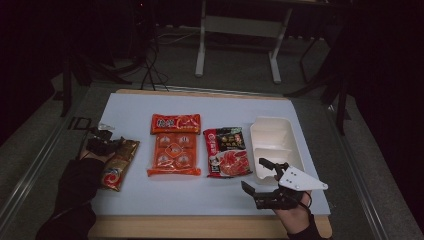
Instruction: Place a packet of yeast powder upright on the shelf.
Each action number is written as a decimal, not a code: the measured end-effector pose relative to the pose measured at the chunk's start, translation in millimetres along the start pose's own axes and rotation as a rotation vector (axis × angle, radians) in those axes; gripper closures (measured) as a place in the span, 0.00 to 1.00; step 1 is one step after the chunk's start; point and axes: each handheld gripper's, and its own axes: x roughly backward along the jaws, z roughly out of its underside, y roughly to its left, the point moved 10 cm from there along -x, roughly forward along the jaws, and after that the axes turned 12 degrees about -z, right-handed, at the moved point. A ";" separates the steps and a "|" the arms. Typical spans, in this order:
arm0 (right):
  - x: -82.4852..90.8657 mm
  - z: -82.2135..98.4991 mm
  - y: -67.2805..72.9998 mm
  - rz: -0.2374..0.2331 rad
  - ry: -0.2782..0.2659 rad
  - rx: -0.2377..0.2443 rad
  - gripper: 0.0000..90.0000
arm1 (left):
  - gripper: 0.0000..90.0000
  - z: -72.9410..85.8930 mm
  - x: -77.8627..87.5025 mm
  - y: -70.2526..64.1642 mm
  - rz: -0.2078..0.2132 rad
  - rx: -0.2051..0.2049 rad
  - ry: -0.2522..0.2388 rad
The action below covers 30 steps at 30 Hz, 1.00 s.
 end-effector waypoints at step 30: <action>4.7 -7.5 -0.7 0.008 -0.034 -0.001 0.11 | 1.00 -41.7 102.2 -27.6 0.107 0.060 -0.324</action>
